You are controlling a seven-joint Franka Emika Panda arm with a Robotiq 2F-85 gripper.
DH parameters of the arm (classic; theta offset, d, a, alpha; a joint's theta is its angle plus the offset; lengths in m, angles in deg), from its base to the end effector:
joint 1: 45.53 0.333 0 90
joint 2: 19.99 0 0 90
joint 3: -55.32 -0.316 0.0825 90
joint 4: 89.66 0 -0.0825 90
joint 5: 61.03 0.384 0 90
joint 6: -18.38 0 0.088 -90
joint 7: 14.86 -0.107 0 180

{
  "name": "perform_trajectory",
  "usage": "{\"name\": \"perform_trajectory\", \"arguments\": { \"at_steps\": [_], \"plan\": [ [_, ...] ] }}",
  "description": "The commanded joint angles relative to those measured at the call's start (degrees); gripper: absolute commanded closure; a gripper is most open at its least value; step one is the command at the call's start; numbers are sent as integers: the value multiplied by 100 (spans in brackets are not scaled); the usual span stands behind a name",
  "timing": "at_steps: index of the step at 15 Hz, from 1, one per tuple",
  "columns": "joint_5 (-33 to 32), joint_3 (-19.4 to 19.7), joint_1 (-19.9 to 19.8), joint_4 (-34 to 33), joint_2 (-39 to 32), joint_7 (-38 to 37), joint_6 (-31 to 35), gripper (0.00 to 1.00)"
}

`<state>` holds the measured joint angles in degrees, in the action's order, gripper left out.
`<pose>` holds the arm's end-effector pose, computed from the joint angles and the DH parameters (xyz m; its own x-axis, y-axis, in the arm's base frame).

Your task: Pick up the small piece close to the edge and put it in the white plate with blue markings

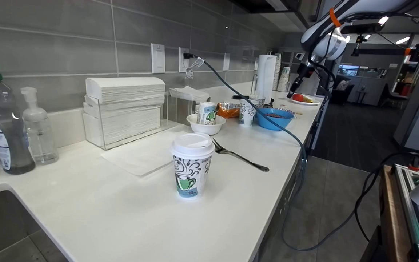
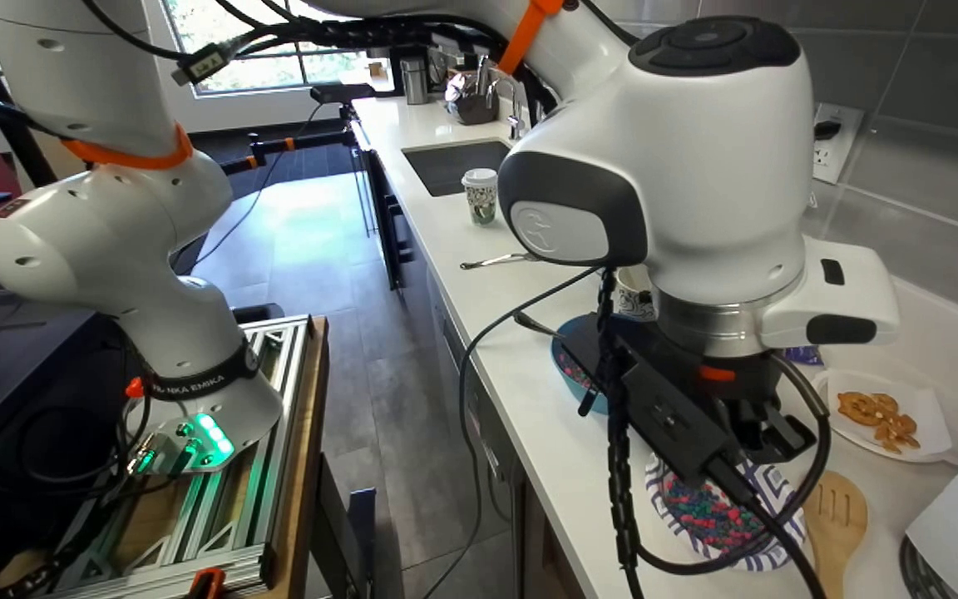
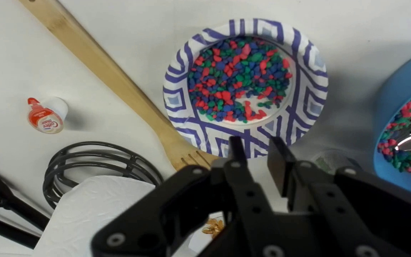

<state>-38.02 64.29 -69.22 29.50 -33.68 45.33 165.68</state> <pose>0.5063 -0.3287 0.3392 0.9283 0.1778 0.3266 0.1671 -0.9841 0.0607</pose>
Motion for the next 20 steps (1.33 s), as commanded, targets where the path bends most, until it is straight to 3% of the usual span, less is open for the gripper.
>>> {"name": "perform_trajectory", "arguments": {
  "at_steps": [1,5,7,12,16,20],
  "plan": [
    [120,-65,-43,-161,-179,103,64,44],
    [-102,-12,32,-135,-49,-220,-224,13],
    [-530,140,210,-36,93,-860,-331,0],
    [-1984,366,686,241,748,-3030,-786,0],
    [-2977,366,917,307,1361,-4729,-1868,0],
    [-3188,294,983,440,2015,-5073,-3349,0]
  ]
}}
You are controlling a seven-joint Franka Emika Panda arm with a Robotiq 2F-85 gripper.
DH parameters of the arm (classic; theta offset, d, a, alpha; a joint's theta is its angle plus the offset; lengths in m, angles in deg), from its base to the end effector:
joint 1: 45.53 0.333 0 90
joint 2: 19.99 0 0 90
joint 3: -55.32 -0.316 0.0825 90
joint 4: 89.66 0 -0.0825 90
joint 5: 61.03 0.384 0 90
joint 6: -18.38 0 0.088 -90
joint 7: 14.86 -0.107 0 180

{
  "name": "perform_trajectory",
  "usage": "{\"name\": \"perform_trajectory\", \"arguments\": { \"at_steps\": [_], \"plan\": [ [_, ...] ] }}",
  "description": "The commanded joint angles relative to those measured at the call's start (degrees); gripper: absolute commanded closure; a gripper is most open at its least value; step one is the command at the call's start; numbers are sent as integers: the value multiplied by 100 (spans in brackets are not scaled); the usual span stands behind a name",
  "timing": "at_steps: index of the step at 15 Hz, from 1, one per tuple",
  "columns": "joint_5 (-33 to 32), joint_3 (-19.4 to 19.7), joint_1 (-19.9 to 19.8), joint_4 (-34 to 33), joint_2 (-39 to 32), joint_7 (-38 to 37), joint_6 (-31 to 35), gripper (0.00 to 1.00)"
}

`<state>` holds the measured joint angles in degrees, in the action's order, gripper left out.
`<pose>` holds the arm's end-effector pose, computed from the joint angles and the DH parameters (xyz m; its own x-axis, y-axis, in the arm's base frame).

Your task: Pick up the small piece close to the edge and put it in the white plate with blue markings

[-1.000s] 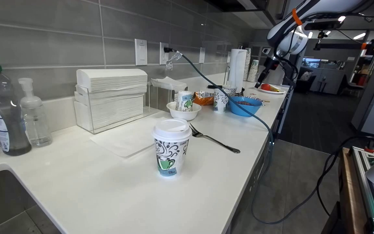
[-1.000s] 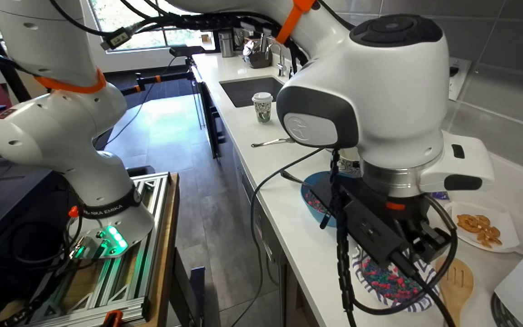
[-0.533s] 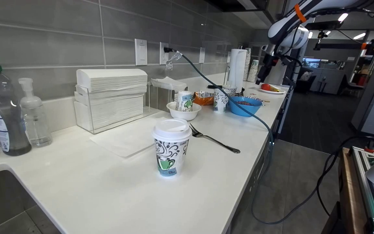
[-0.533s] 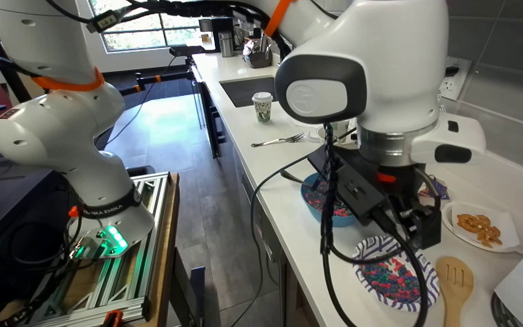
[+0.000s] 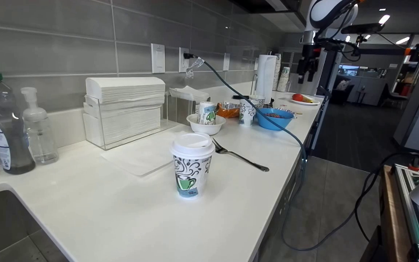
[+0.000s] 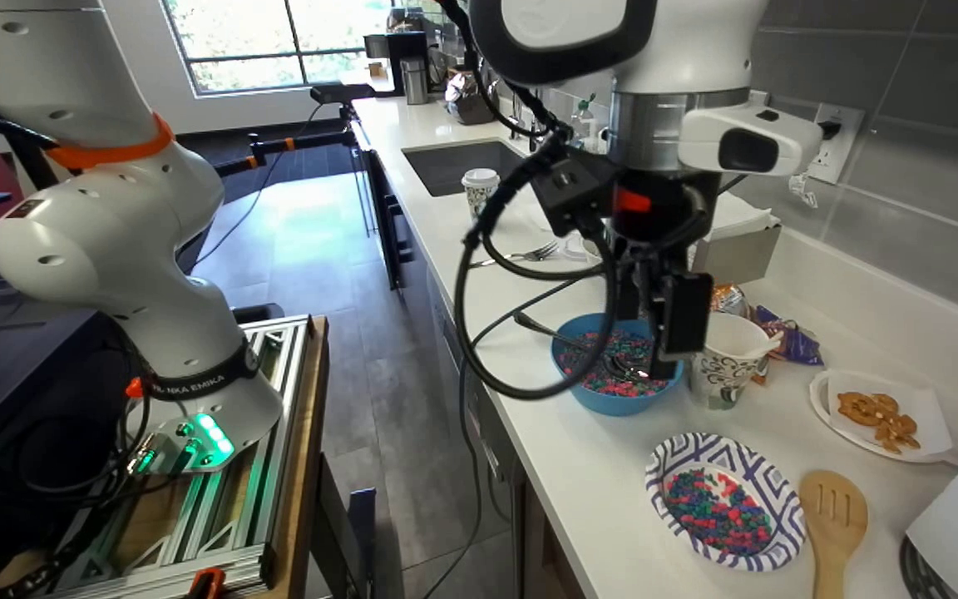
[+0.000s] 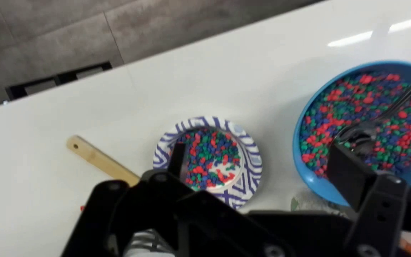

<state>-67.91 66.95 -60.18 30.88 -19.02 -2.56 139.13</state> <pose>0.4836 -0.2454 0.4275 0.9831 -0.1828 -0.0046 -0.1814 -0.9781 0.1021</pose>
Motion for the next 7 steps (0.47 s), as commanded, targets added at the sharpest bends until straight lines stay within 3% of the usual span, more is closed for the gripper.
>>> {"name": "perform_trajectory", "arguments": {
  "at_steps": [1,2,7],
  "plan": [
    [4,74,66,307,639,-80,-857,0],
    [-44,64,93,53,308,-97,-612,0],
    [-44,102,92,198,571,-97,-807,0]
  ]
}}
